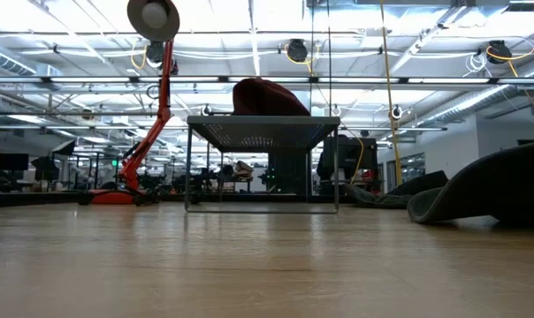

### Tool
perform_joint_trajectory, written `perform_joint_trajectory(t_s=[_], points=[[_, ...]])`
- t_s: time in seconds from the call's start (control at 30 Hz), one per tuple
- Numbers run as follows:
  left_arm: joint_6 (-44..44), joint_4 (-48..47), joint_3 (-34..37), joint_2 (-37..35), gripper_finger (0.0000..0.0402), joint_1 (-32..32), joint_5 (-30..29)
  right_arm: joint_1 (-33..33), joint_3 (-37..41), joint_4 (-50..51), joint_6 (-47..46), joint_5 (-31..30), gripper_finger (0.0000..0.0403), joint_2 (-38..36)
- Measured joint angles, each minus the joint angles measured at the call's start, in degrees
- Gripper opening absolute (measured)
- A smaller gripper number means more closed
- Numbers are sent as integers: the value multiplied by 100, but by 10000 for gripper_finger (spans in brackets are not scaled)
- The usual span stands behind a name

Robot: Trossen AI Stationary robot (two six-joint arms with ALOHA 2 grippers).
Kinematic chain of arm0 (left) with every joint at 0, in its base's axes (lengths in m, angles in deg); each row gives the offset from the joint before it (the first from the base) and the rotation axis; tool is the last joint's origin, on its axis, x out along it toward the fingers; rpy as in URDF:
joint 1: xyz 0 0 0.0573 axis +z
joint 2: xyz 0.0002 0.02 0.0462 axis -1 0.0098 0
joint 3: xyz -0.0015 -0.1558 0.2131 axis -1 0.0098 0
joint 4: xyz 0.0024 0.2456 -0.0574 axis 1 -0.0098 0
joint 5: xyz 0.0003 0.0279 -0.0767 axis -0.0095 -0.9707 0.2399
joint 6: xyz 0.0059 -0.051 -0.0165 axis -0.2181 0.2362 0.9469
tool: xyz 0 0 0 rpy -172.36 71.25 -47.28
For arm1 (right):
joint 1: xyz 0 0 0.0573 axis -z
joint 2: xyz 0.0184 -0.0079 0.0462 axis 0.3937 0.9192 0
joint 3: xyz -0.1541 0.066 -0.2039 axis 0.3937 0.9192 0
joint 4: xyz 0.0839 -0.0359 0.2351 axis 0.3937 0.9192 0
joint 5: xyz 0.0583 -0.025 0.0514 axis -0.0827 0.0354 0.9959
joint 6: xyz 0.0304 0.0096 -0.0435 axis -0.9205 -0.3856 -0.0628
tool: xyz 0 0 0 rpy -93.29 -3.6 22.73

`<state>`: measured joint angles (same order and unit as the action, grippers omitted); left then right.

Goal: Pick & Place hat
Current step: Stack the top red cap on top of the red cap on the shelf

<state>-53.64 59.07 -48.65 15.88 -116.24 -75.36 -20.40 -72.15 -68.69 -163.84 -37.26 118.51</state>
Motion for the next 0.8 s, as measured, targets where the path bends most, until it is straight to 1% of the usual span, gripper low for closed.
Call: perform_joint_trajectory(t_s=[0.13, 0.23, 0.33, 0.4, 0.47, 0.53, 0.7, 0.8], points=[[793, -410, 0, -87, 32, -155, 23, 231, 15, 121, 352, 256, 1, -131], [1077, -531, 0, -102, 32, -261, 121, 438, 17, 165, 523, 510, 1, -238], [1072, -542, -4, -122, 32, -296, 470, 612, 17, 188, 588, 725, 1, -288], [1169, -676, 1, -126, 32, -301, 828, 720, 9, 43, 600, 821, 1, -328], [1378, -715, 12, -110, 32, -311, 1158, 844, -23, -98, 565, 967, 1, -370], [1626, -964, 11, -122, 32, -307, 1407, 946, -24, -191, 455, 1110, 1, -381], [2762, -1552, 4, -117, 39, -274, 1636, 1174, 1, -146, 404, 1447, 0, -389], [3463, -1767, 4, -172, 63, -185, 1794, 1299, -178, 43, 544, 1719, 0, -425]])
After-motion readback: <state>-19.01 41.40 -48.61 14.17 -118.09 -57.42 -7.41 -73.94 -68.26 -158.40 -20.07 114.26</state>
